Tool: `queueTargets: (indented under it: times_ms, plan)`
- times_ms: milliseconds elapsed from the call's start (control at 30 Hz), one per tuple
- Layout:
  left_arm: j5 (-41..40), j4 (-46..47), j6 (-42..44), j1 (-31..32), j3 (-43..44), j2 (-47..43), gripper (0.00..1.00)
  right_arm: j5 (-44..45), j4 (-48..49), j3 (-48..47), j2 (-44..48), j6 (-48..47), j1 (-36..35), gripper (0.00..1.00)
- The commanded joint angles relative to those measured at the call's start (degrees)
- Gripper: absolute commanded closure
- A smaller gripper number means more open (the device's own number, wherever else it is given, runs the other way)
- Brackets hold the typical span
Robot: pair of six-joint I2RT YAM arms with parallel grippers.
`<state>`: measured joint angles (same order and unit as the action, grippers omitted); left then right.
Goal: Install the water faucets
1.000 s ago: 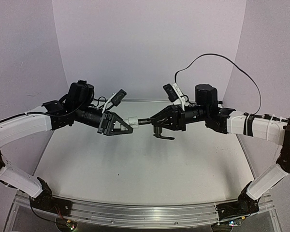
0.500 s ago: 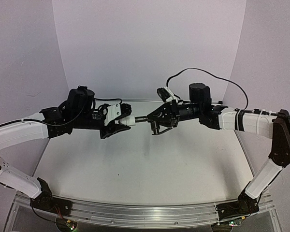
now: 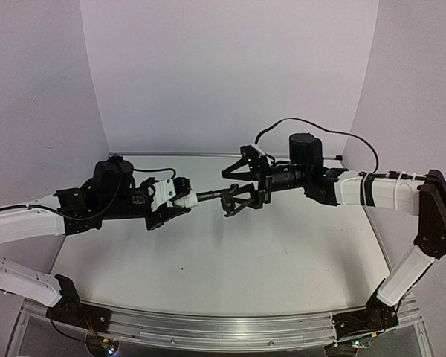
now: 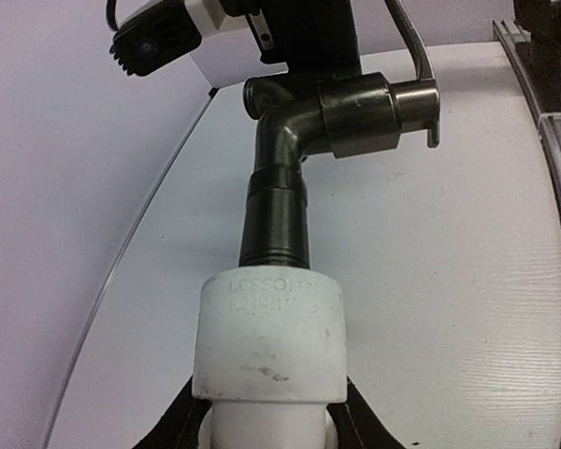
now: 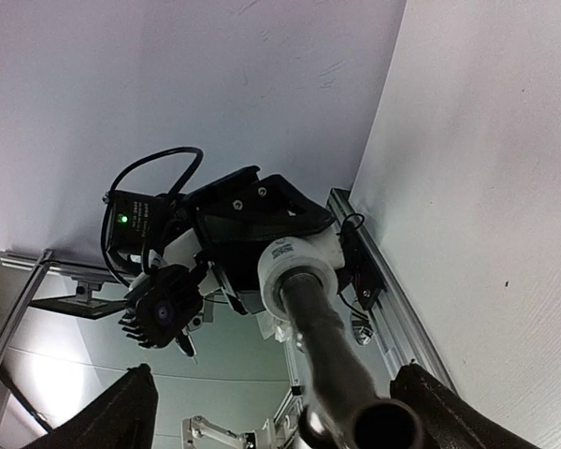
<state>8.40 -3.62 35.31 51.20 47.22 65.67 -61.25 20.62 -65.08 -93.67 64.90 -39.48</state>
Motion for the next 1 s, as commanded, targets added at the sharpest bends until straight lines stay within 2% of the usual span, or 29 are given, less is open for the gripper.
queueTargets:
  times_ms: [0,167,233,267,300,333,400,467,500,533,600,733,767,900,967]
  plan:
    - [3.82,4.09,-11.98,-0.05,-2.78,-7.87,1.00,4.77,3.46,1.59,3.71,0.11,3.48,0.02]
    - [7.87,-0.91,-20.44,-0.09,-2.93,-10.81,1.00,7.89,1.64,2.21,4.98,-7.12,7.47,0.02]
    - [12.83,-1.90,-28.30,-1.03,-1.67,-10.34,1.00,10.63,-1.62,4.22,8.34,-21.08,7.80,0.02]
    - [15.01,-2.05,-30.22,-1.48,-1.29,-10.00,1.00,11.73,-3.70,4.62,9.27,-24.88,7.81,0.02]
    - [19.44,-2.08,-33.04,-2.26,-0.49,-9.17,1.00,14.82,-7.14,5.51,11.52,-34.68,7.69,0.02]
    - [21.94,-2.09,-34.35,-2.73,-0.21,-8.90,1.00,15.49,-9.05,5.81,12.07,-36.87,7.72,0.02]
    - [30.75,-2.35,-40.82,-4.83,2.15,-6.90,1.00,20.06,-13.02,10.53,18.02,-56.55,7.76,0.02]
    - [38.08,-2.36,-44.84,-6.02,4.27,-5.21,1.00,19.52,-13.26,16.00,23.94,-71.91,7.74,0.02]
    - [38.87,-2.31,-45.39,-6.16,4.63,-4.85,1.00,19.21,-13.25,16.72,24.74,-74.03,7.75,0.02]
    - [42.73,-2.36,-48.10,-7.00,6.45,-3.07,1.00,17.06,-12.30,20.28,28.74,-81.78,7.75,0.02]
    - [47.27,-2.36,-50.81,-7.85,8.49,-0.54,1.00,12.59,-9.17,23.62,32.40,-88.21,7.62,0.02]
    - [54.99,-2.35,-54.07,-8.00,11.27,4.03,1.00,2.48,-3.10,24.59,33.28,-89.52,7.33,0.02]
    - [56.34,-2.36,-55.07,-7.95,11.83,5.84,1.00,-0.38,-2.27,22.10,31.38,-88.35,6.40,0.06]
    - [56.31,-2.33,-55.17,-7.96,11.58,7.27,1.00,0.61,-2.34,17.32,25.84,-90.81,0.69,0.16]
    - [56.60,-2.34,-55.32,-7.95,11.65,7.65,1.00,0.36,-2.26,16.03,24.55,-91.05,-0.72,0.18]
